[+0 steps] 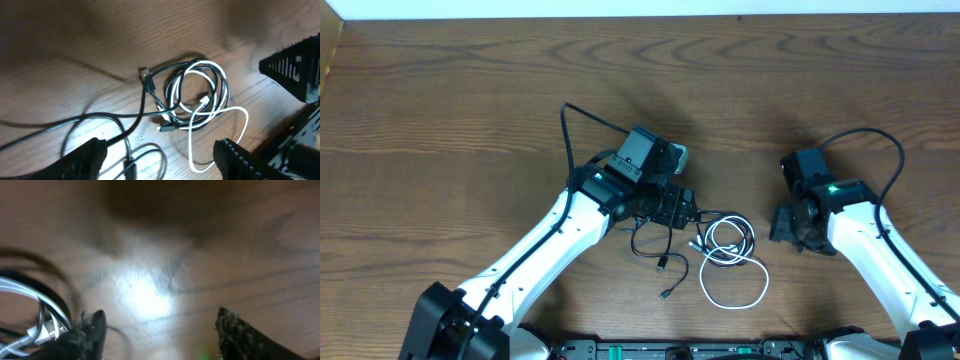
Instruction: Untangle cables
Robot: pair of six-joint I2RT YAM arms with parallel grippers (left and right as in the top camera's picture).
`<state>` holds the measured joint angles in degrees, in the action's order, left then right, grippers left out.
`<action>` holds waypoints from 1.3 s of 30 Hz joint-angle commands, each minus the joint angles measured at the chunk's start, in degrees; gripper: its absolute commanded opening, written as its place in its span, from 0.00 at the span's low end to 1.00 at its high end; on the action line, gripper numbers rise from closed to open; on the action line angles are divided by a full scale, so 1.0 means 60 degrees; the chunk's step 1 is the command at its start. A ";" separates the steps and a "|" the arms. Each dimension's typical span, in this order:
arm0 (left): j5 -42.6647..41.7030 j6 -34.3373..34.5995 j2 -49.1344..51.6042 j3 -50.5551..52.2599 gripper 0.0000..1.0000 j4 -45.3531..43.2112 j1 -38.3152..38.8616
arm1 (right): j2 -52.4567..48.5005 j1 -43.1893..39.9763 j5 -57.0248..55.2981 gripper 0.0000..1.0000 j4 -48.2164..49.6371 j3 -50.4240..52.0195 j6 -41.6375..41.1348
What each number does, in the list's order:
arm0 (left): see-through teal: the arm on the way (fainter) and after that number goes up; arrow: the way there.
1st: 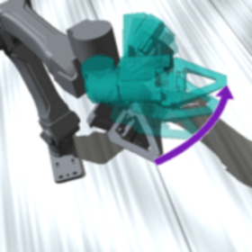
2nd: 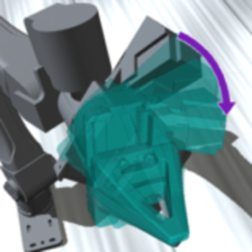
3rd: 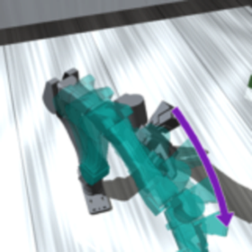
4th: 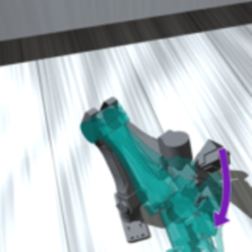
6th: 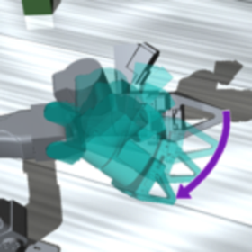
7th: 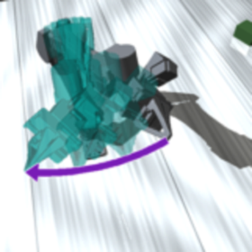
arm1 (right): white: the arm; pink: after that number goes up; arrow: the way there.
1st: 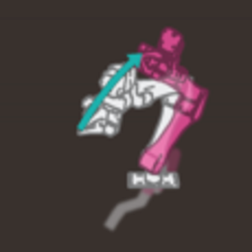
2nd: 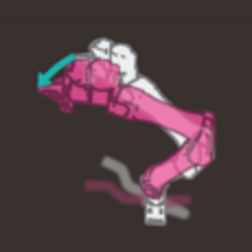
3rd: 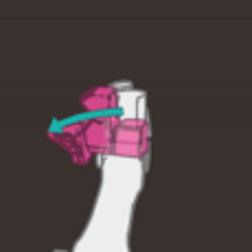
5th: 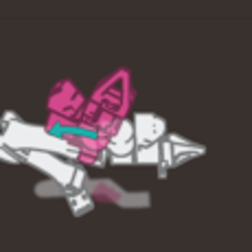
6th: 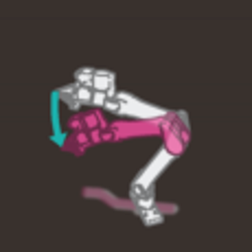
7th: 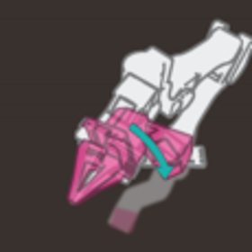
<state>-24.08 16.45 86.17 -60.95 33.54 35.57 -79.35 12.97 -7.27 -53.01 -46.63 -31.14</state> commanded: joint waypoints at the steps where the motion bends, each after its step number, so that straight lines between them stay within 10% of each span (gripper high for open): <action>1: 0.0175 0.1104 0.0259 0.0124 0.72 -0.0058 0.0277 | 0.0007 -0.0066 0.0667 0.70 0.0375 0.0015 0.0386; 25: 0.0277 0.1100 0.1654 0.0124 0.72 -0.0288 0.0790 | -0.1410 -0.0018 0.4794 0.51 0.2452 0.1053 0.1920; 31: 0.0273 0.1100 0.1654 0.0124 0.72 -0.0284 0.0790 | -0.1985 -0.0022 0.4779 0.01 0.3038 0.1053 0.1912; 39: 0.0270 0.1089 0.1636 0.0120 0.72 -0.0288 0.0790 | -0.1005 -0.0117 0.6215 0.01 0.3180 0.0233 0.2943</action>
<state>-23.38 22.57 96.03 -60.95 31.73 40.21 -89.34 12.71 23.31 -34.30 -41.39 -18.39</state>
